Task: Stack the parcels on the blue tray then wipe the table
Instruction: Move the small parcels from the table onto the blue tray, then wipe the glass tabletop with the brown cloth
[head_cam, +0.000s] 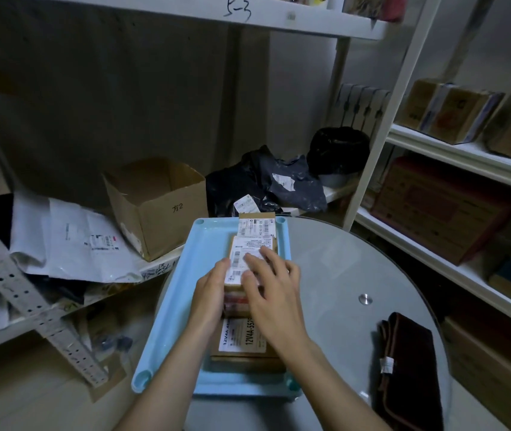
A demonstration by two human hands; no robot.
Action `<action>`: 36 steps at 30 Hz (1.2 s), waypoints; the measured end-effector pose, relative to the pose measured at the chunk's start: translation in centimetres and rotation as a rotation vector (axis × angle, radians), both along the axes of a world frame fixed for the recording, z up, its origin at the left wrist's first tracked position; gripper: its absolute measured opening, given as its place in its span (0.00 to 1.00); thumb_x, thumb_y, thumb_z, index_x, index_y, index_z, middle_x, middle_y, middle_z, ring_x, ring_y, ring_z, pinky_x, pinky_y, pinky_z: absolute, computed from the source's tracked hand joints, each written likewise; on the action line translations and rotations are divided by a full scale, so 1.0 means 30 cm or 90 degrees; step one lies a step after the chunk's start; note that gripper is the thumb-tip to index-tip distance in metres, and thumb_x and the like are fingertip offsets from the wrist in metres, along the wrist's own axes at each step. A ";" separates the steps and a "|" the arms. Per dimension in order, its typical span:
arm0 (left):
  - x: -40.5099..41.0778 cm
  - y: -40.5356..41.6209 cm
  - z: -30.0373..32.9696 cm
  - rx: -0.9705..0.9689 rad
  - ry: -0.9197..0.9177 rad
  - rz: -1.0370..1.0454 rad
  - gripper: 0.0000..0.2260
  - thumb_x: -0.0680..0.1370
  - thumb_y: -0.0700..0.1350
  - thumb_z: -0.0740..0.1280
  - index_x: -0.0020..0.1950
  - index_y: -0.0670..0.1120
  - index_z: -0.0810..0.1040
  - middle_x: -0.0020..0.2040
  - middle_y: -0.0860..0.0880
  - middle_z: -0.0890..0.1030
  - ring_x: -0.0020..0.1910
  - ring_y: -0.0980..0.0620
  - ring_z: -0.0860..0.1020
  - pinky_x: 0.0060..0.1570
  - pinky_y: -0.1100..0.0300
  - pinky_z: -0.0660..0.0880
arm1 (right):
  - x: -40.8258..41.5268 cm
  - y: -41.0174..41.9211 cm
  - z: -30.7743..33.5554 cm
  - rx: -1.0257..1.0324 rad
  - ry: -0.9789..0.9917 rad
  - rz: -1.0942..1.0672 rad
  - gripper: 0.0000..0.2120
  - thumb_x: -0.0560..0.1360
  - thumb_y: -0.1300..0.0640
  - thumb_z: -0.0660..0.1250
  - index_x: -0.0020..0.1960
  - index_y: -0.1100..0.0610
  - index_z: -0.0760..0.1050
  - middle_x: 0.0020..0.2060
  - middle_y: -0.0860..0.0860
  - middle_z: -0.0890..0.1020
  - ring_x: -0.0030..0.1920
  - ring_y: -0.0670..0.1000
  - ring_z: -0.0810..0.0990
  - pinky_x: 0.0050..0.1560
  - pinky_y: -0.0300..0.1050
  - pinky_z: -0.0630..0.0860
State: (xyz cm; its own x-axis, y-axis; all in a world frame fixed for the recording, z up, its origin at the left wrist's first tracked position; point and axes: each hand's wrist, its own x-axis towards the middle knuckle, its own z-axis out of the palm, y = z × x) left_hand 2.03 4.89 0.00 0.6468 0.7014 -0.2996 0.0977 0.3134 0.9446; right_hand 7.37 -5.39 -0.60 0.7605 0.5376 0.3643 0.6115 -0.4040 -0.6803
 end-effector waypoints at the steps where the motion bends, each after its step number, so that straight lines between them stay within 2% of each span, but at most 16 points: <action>1: -0.006 0.000 -0.007 0.000 0.003 0.000 0.14 0.78 0.53 0.63 0.51 0.47 0.86 0.45 0.46 0.88 0.47 0.44 0.86 0.52 0.46 0.80 | -0.003 -0.003 -0.003 -0.014 -0.007 0.007 0.17 0.81 0.48 0.57 0.67 0.46 0.75 0.73 0.47 0.68 0.68 0.51 0.59 0.71 0.50 0.62; 4: -0.015 0.002 -0.005 0.065 0.026 0.016 0.13 0.76 0.53 0.63 0.51 0.50 0.85 0.46 0.49 0.87 0.48 0.46 0.84 0.56 0.43 0.79 | -0.010 -0.017 -0.008 -0.029 0.000 0.021 0.18 0.82 0.48 0.56 0.70 0.43 0.71 0.75 0.44 0.66 0.70 0.49 0.58 0.72 0.48 0.61; 6: -0.010 -0.008 0.008 0.171 0.052 0.056 0.13 0.77 0.51 0.62 0.55 0.50 0.83 0.53 0.49 0.85 0.54 0.47 0.81 0.60 0.43 0.75 | -0.011 -0.038 -0.002 -0.008 0.025 0.046 0.19 0.82 0.47 0.55 0.72 0.41 0.68 0.76 0.43 0.63 0.72 0.46 0.58 0.73 0.45 0.59; 8: 0.003 -0.026 0.030 0.345 0.099 0.123 0.14 0.79 0.45 0.62 0.63 0.47 0.78 0.64 0.47 0.78 0.63 0.47 0.74 0.66 0.48 0.69 | -0.004 -0.075 0.008 0.025 0.050 0.069 0.20 0.83 0.47 0.54 0.74 0.39 0.64 0.77 0.41 0.61 0.73 0.43 0.57 0.73 0.43 0.57; 12: 0.042 -0.145 0.141 0.666 -0.013 0.098 0.16 0.77 0.43 0.61 0.64 0.47 0.76 0.62 0.51 0.74 0.63 0.52 0.68 0.64 0.67 0.60 | 0.051 -0.218 0.011 -0.005 0.044 -0.004 0.22 0.83 0.47 0.55 0.76 0.43 0.60 0.75 0.43 0.65 0.73 0.44 0.61 0.71 0.42 0.57; 14: 0.079 -0.247 0.187 0.695 -0.073 -0.009 0.17 0.76 0.43 0.60 0.64 0.49 0.76 0.62 0.52 0.75 0.62 0.53 0.70 0.62 0.69 0.61 | 0.079 -0.324 -0.005 -0.107 0.040 -0.092 0.25 0.81 0.47 0.57 0.77 0.47 0.59 0.75 0.47 0.66 0.73 0.49 0.62 0.71 0.47 0.58; 17: 0.136 -0.433 0.175 0.707 -0.106 -0.212 0.18 0.77 0.43 0.60 0.67 0.50 0.75 0.61 0.53 0.76 0.58 0.55 0.73 0.61 0.62 0.68 | 0.105 -0.509 -0.070 -0.327 0.039 -0.250 0.32 0.77 0.42 0.58 0.78 0.51 0.56 0.77 0.51 0.63 0.76 0.57 0.58 0.73 0.57 0.55; 19: 0.156 -0.517 0.097 0.674 -0.071 -0.322 0.18 0.78 0.43 0.61 0.68 0.52 0.74 0.63 0.54 0.77 0.59 0.56 0.74 0.62 0.61 0.70 | 0.104 -0.593 -0.117 -0.443 0.104 -0.285 0.38 0.76 0.38 0.59 0.79 0.52 0.50 0.79 0.55 0.56 0.77 0.62 0.53 0.73 0.64 0.53; 21: 0.176 -0.592 -0.012 0.613 -0.010 -0.389 0.18 0.79 0.42 0.63 0.69 0.51 0.75 0.65 0.52 0.77 0.61 0.53 0.75 0.63 0.59 0.70 | 0.098 -0.667 -0.162 -0.459 0.163 -0.287 0.38 0.76 0.41 0.61 0.80 0.51 0.49 0.80 0.55 0.54 0.77 0.63 0.54 0.72 0.63 0.57; 23: 0.190 -0.638 -0.106 0.550 0.064 -0.412 0.18 0.79 0.41 0.64 0.69 0.49 0.75 0.65 0.49 0.77 0.61 0.51 0.77 0.63 0.63 0.69 | 0.107 -0.711 -0.205 -0.347 0.144 -0.294 0.30 0.78 0.51 0.61 0.78 0.50 0.58 0.76 0.55 0.64 0.74 0.60 0.62 0.69 0.56 0.65; 25: 0.204 -0.662 -0.165 0.496 0.135 -0.412 0.18 0.80 0.44 0.64 0.70 0.48 0.73 0.66 0.47 0.77 0.60 0.50 0.77 0.59 0.67 0.66 | 0.131 -0.737 -0.220 -0.123 0.168 -0.322 0.24 0.77 0.60 0.61 0.72 0.50 0.69 0.64 0.55 0.79 0.64 0.57 0.74 0.61 0.49 0.71; 27: 0.225 -0.663 -0.201 0.403 0.176 -0.384 0.20 0.80 0.48 0.64 0.72 0.46 0.71 0.66 0.46 0.76 0.63 0.49 0.76 0.59 0.65 0.65 | 0.157 -0.741 -0.191 0.153 0.307 -0.315 0.19 0.79 0.62 0.60 0.68 0.48 0.74 0.58 0.51 0.82 0.58 0.50 0.79 0.56 0.41 0.75; 29: 0.240 -0.659 -0.195 0.237 0.173 -0.352 0.26 0.77 0.57 0.65 0.70 0.44 0.71 0.61 0.50 0.78 0.63 0.48 0.77 0.64 0.61 0.68 | 0.178 -0.711 -0.155 0.387 0.490 -0.246 0.16 0.83 0.59 0.58 0.69 0.49 0.73 0.61 0.49 0.81 0.58 0.45 0.80 0.54 0.36 0.75; 31: 0.249 -0.645 -0.186 0.104 0.109 -0.323 0.27 0.75 0.61 0.66 0.65 0.43 0.75 0.57 0.48 0.83 0.58 0.47 0.81 0.64 0.50 0.75 | 0.185 -0.668 -0.130 0.565 0.643 -0.177 0.17 0.84 0.57 0.54 0.71 0.51 0.72 0.62 0.52 0.81 0.59 0.50 0.82 0.57 0.43 0.77; 34: 0.243 -0.615 -0.169 0.025 0.072 -0.335 0.17 0.79 0.58 0.66 0.59 0.48 0.80 0.53 0.48 0.86 0.53 0.51 0.84 0.58 0.52 0.79 | 0.178 -0.607 -0.133 0.585 0.722 -0.125 0.17 0.84 0.56 0.55 0.69 0.48 0.74 0.60 0.53 0.83 0.59 0.53 0.83 0.63 0.52 0.77; 36: 0.235 -0.587 -0.182 0.089 0.109 -0.320 0.21 0.75 0.63 0.66 0.60 0.51 0.80 0.54 0.50 0.86 0.53 0.52 0.84 0.58 0.50 0.79 | 0.177 -0.581 -0.137 0.551 0.697 -0.141 0.17 0.84 0.57 0.55 0.69 0.49 0.74 0.61 0.53 0.82 0.60 0.54 0.82 0.64 0.54 0.76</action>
